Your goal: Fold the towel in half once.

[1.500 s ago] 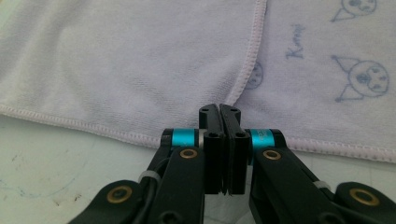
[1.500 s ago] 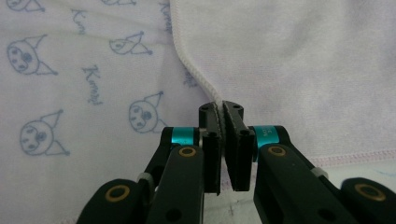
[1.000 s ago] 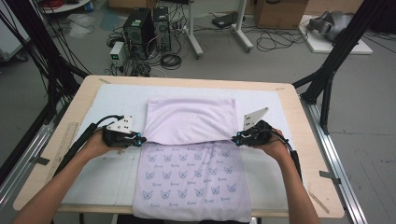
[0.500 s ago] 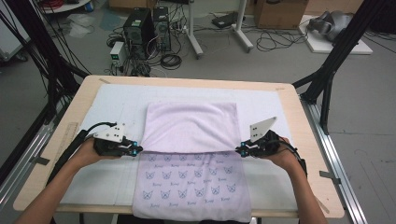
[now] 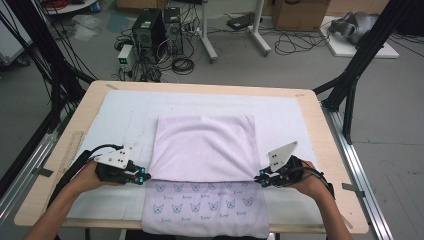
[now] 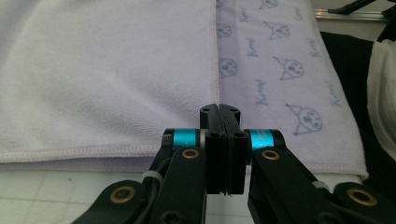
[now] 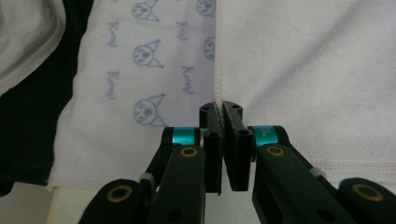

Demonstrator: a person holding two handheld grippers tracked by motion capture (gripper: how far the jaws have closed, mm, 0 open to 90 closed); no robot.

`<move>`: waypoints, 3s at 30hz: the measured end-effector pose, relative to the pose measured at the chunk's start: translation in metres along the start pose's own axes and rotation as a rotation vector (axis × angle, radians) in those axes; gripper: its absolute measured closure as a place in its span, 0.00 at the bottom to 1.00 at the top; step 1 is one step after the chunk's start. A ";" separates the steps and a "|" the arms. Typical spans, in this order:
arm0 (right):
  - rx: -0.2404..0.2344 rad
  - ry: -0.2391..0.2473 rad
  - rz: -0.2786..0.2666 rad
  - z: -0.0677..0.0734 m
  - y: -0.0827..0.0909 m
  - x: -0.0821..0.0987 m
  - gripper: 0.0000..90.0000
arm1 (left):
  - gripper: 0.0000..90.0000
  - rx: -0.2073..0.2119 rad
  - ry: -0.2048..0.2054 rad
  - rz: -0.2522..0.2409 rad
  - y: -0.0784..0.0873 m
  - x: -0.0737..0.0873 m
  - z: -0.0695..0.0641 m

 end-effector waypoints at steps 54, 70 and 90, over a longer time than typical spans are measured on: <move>-0.242 0.038 0.052 0.072 -0.017 -0.002 0.89 | 0.96 0.162 -0.025 -0.008 -0.011 0.023 -0.064; 0.007 -0.133 -0.099 0.031 0.001 -0.014 0.11 | 0.13 -0.074 0.052 -0.142 0.003 0.004 -0.019; 0.309 -0.270 -0.125 -0.071 0.030 -0.015 0.11 | 0.02 -0.286 0.195 -0.147 0.022 -0.034 0.077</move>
Point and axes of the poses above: each handheld gripper's, and its own axes: y roughly backward along the jaws, x roughly out of its underside, z roughly to its left, the point moved 7 cm from there along -y, roughly forward along the jaws, and after that the axes turned 8 degrees about y, right-handed, at the moved point
